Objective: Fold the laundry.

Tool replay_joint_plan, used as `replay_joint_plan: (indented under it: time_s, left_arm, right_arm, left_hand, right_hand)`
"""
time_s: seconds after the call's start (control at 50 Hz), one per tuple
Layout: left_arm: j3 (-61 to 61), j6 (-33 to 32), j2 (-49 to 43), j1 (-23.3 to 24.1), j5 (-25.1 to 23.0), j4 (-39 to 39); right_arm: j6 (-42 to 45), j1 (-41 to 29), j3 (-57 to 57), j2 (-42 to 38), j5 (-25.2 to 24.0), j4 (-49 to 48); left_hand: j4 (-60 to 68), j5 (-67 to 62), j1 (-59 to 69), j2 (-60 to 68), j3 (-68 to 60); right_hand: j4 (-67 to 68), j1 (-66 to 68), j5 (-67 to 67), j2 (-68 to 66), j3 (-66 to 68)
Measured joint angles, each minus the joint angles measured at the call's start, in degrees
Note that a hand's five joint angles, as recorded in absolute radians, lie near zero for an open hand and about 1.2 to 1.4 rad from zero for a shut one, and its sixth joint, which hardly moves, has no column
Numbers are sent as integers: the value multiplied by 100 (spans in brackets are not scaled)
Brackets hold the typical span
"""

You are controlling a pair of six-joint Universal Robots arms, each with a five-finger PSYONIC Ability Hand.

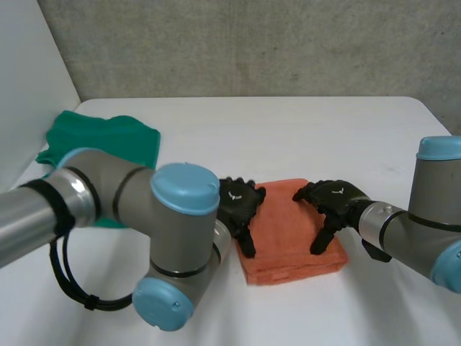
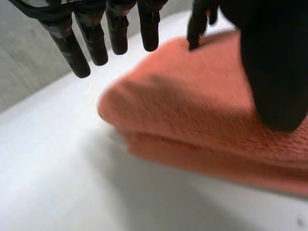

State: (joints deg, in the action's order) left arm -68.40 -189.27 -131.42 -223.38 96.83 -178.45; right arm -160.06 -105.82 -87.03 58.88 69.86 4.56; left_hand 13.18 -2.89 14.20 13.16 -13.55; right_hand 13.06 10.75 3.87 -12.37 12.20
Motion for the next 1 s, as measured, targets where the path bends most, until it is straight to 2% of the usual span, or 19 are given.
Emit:
replay_joint_plan:
  time_s: [0.12, 0.2, 0.24, 0.32, 0.34, 0.4, 0.56, 0.76, 0.84, 1.0]
  left_arm:
    - [-143, -23, 587, -17, -112, -63]
    - [-231, -18, 1060, -84, -447, -101]
    - [-246, -15, 1139, -111, -529, -100]
    - [-358, 8, 1578, -318, -1177, -80]
    - [-358, 8, 1578, -318, -1177, -80]
    - [-441, 27, 1872, -440, -1781, -53]
    - [-503, 67, 2170, -524, -2482, 49]
    - [-582, 83, 2206, -558, -2623, 120]
    - [-666, 89, 2200, -621, -2602, 121]
    - [-746, 91, 2192, -730, -2582, 111]
  right_arm:
    - [-109, 130, -422, 547, 4, -260]
    - [-537, 504, -976, 1225, 127, -640]
    - [-608, 559, -1049, 1305, 139, -671]
    - [-1117, 948, -1582, 1752, 199, -808]
    - [-1117, 948, -1582, 1752, 199, -808]
    - [-1332, 1132, -2001, 1873, 111, -780]
    - [-1360, 1165, -2481, 1738, -378, -758]
    - [-1388, 1120, -2490, 1213, -696, -1115]
    - [-1394, 1071, -2396, 1038, -679, -1412]
    - [-1398, 888, -2064, 691, -610, -1654]
  left_hand:
    - [-107, 20, -206, -110, 119]
    - [-107, 21, -206, -113, 120]
    - [-107, 23, -206, -115, 120]
    - [-107, 23, -206, -115, 120]
    - [-107, 23, -206, -115, 120]
    - [-110, 23, -206, -115, 120]
    - [-132, 23, -206, -115, 120]
    - [-132, 22, -206, -115, 120]
    - [-132, 22, -206, -114, 120]
    - [-132, 22, -206, -114, 120]
  right_hand:
    - [0, 0, 0, 0, 0]
    - [0, 0, 0, 0, 1]
    - [0, 0, 0, 0, 1]
    - [0, 0, 0, 0, 0]
    - [0, 0, 0, 0, 0]
    - [0, 0, 0, 0, 1]
    - [0, 0, 0, 0, 0]
    - [71, 89, 64, -90, 103]
    - [1627, 1334, 1461, -1721, 1719]
    - [2123, 1847, 1835, -2185, 2209]
